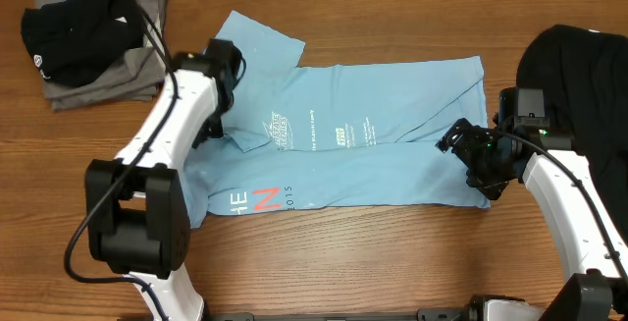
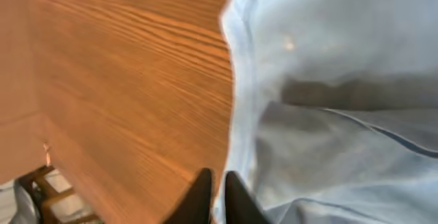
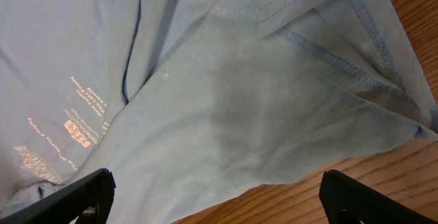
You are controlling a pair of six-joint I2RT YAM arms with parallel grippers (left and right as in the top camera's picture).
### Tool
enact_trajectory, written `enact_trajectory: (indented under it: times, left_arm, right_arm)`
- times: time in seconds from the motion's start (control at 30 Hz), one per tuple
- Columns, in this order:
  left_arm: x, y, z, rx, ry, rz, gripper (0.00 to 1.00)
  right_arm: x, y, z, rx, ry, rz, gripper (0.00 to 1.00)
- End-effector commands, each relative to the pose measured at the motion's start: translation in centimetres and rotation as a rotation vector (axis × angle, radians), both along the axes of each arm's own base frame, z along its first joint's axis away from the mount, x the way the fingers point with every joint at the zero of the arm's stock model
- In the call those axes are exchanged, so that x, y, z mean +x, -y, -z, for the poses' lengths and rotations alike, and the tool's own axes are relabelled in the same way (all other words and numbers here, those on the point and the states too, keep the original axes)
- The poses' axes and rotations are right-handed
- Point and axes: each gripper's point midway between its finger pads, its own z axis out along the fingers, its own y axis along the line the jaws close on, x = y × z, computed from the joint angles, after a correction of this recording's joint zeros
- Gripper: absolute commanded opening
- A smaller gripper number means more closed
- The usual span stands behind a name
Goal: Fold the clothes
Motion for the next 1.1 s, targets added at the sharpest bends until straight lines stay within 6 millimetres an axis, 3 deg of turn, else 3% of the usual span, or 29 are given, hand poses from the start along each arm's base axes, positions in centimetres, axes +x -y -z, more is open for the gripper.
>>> enact_trajectory:
  times: [0.0, 0.2, 0.3, 0.4, 0.67, 0.87, 1.07]
  left_arm:
    - [1.6, 2.2, -2.0, -0.123, 0.073, -0.040, 0.04]
    - [0.4, 9.3, 0.4, -0.445, -0.026, 0.036, 0.08]
    - [-0.6, 10.6, 1.9, -0.492, -0.064, 0.022, 0.13]
    - [-1.6, 10.4, 3.9, -0.486, -0.097, -0.051, 0.13]
    - [-1.6, 11.2, 8.1, -0.534, -0.178, -0.092, 0.09]
    - [-0.2, 10.9, 10.5, -0.537, -0.153, -0.100, 0.10]
    - [2.2, 9.9, 10.8, -0.540, -0.057, -0.096, 0.09]
  right_arm:
    - [0.2, 0.1, -0.4, -0.020, 0.030, -0.013, 1.00]
    - [0.2, 0.2, -0.4, -0.020, 0.032, -0.013, 1.00]
    - [0.3, 0.2, -0.4, -0.020, 0.033, -0.013, 1.00]
    - [0.2, 0.2, -0.4, -0.020, 0.032, -0.013, 1.00]
    - [0.1, 0.1, -0.4, -0.020, 0.026, -0.013, 1.00]
    - [0.0, 0.1, -0.3, -0.020, 0.020, -0.014, 1.00]
    - [0.0, 0.1, -0.3, -0.020, 0.022, -0.013, 1.00]
